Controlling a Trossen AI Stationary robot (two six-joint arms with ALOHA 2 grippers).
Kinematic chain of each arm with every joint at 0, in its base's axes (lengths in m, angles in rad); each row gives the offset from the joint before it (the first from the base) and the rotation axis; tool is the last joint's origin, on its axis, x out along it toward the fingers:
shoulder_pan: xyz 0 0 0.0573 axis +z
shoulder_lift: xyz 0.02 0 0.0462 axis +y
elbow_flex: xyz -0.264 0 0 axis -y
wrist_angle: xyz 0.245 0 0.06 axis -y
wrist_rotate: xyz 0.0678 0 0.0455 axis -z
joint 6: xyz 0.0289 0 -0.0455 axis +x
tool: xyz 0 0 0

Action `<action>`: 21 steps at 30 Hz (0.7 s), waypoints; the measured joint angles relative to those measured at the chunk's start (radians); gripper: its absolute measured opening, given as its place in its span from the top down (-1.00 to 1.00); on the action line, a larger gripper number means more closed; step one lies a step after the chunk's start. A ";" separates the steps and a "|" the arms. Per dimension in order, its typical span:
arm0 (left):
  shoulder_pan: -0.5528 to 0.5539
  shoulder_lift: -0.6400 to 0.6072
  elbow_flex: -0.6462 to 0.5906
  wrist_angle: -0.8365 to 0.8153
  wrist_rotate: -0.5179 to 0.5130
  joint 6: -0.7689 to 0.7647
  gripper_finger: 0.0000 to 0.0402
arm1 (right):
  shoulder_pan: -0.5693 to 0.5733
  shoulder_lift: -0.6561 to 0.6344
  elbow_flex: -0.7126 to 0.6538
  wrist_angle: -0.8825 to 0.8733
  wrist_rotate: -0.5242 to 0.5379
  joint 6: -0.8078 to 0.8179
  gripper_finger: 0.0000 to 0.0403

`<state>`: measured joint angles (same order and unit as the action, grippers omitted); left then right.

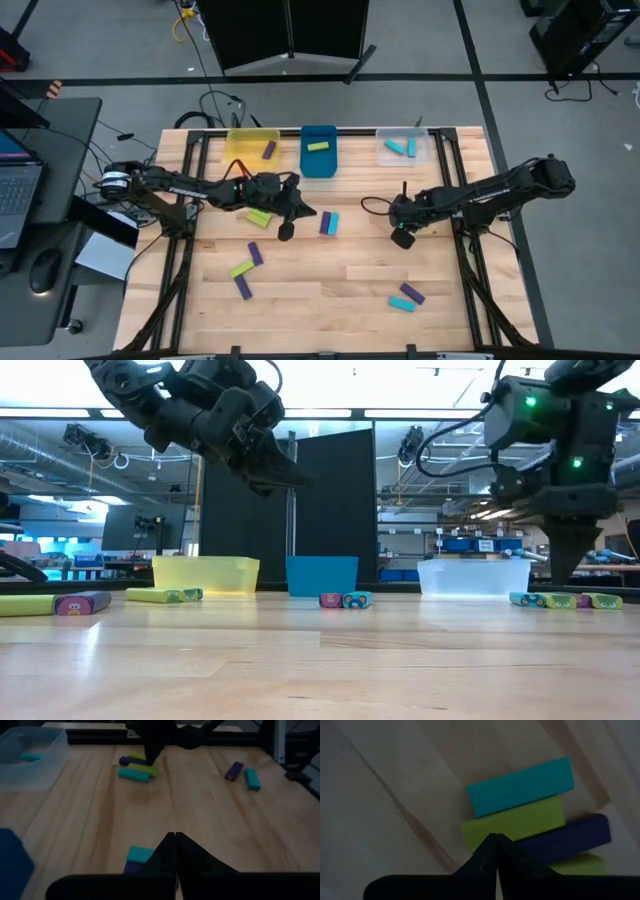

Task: Sort blocks
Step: Put the green block into the blue bin

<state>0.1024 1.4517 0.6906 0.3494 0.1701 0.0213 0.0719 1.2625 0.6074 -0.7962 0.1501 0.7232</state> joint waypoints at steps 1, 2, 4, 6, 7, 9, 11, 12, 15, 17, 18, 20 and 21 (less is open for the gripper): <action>0.000 0.000 -0.005 0.002 -0.006 0.000 0.97 | 0.000 0.000 -0.009 0.018 -0.011 0.000 0.93; 0.000 0.000 -0.009 0.004 -0.014 0.000 0.97 | 0.000 0.000 -0.017 0.039 -0.015 0.001 0.93; 0.000 0.000 -0.010 0.000 -0.020 0.000 0.97 | 0.000 0.000 -0.024 0.075 -0.031 0.002 0.92; 0.000 0.000 -0.010 0.000 -0.021 0.001 0.97 | 0.000 0.000 -0.025 0.102 -0.047 0.003 0.92; 0.000 0.000 -0.010 -0.001 -0.021 0.001 0.97 | 0.000 0.001 -0.025 0.113 -0.062 0.004 0.92; 0.000 0.000 -0.010 -0.001 -0.021 0.002 0.97 | 0.000 0.005 -0.025 0.137 -0.087 0.007 0.93; 0.000 0.000 -0.010 -0.001 -0.021 0.002 0.97 | 0.001 0.013 -0.026 0.154 -0.096 0.002 0.93; 0.000 0.000 -0.010 -0.001 -0.021 0.002 0.97 | 0.003 0.014 -0.026 0.160 -0.098 -0.007 0.92; 0.000 0.000 -0.010 -0.001 -0.021 0.003 0.97 | 0.021 0.012 0.001 0.143 -0.087 -0.014 0.91; 0.000 0.000 -0.010 0.000 -0.021 0.002 0.97 | 0.037 0.007 0.039 0.082 -0.070 0.007 0.91; 0.000 0.000 -0.010 0.000 -0.021 0.001 0.97 | 0.046 0.007 0.060 0.032 -0.062 0.024 0.91; 0.000 0.000 -0.010 0.000 -0.021 0.001 0.97 | 0.063 0.007 0.095 -0.091 -0.041 0.080 0.91; 0.000 0.000 -0.010 -0.001 -0.021 0.001 0.97 | 0.068 0.007 0.106 -0.143 -0.035 0.122 0.90</action>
<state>0.1024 1.4521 0.6804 0.3489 0.1493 0.0219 0.1397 1.2697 0.7132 -0.9389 0.1149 0.8455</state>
